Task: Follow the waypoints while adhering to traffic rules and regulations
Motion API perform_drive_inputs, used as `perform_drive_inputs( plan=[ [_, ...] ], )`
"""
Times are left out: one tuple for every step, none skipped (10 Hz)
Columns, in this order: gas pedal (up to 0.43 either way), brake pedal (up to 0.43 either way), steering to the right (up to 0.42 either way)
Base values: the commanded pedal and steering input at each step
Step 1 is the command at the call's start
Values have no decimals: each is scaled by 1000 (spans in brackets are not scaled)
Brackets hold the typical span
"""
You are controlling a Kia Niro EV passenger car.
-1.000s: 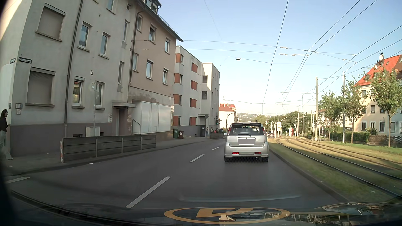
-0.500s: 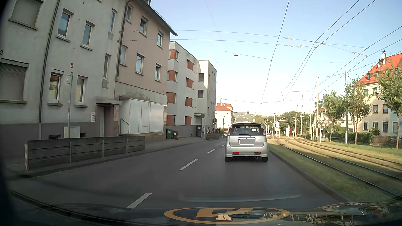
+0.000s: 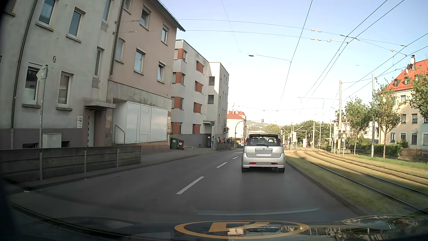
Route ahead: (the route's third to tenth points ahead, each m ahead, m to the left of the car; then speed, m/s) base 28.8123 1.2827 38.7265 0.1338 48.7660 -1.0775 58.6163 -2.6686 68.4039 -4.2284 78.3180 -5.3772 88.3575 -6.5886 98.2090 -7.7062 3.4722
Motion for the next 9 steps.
perform_drive_inputs(
  plan=[
    [157,0,24],
    [157,0,24],
    [157,0,24],
    [157,0,24],
    [157,0,24],
    [157,0,24],
    [157,0,26],
    [157,0,29],
    [157,0,30]
  ],
)
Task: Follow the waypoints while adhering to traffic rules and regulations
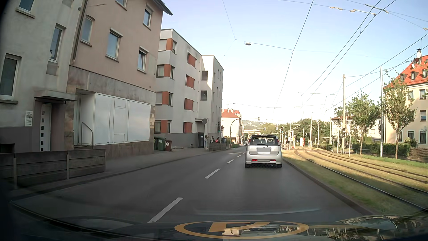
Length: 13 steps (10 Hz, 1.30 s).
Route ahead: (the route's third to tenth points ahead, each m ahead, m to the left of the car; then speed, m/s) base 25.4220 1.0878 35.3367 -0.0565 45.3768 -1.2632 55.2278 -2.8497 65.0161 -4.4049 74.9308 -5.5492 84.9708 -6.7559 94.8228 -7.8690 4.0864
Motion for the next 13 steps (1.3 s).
perform_drive_inputs(
  plan=[
    [157,0,30],
    [157,0,30],
    [220,0,30],
    [299,0,31],
    [370,0,34],
    [461,0,35],
    [520,0,35],
    [559,0,35],
    [571,0,35],
    [571,0,35],
    [571,0,35],
    [559,0,35],
    [559,0,35]
  ],
)
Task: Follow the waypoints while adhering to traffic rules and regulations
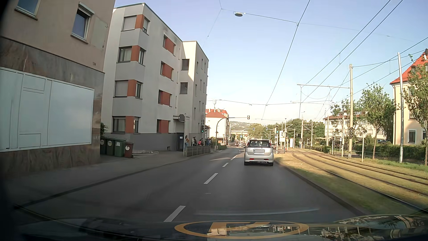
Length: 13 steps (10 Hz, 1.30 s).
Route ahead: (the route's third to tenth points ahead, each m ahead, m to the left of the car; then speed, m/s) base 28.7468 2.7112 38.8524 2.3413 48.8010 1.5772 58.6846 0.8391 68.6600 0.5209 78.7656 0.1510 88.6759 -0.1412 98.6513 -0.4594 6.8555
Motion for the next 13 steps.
perform_drive_inputs(
  plan=[
    [559,0,34],
    [559,0,32],
    [559,0,31],
    [559,0,29],
    [559,0,27],
    [488,0,26],
    [469,0,25],
    [461,0,24],
    [461,0,21],
    [461,0,20],
    [469,0,19],
    [469,0,19],
    [461,0,19]
  ],
)
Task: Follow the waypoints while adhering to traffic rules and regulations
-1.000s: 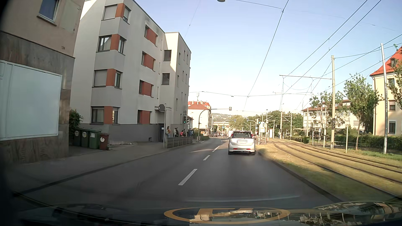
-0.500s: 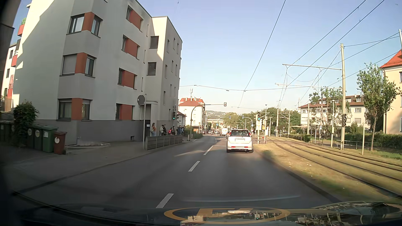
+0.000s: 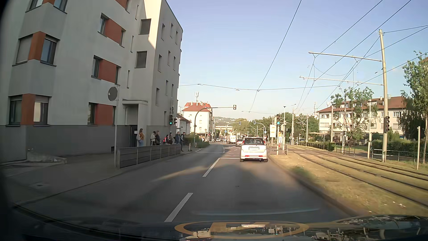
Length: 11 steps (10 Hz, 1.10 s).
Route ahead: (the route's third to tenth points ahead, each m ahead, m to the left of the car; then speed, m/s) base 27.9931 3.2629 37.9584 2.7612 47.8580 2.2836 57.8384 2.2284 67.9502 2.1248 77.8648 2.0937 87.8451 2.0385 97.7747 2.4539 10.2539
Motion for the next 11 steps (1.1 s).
perform_drive_inputs(
  plan=[
    [421,0,19],
    [421,0,18],
    [378,0,18],
    [358,0,18],
    [331,0,18],
    [319,0,18],
    [280,0,16],
    [280,0,13],
    [280,0,9],
    [280,0,8],
    [268,0,8]
  ],
)
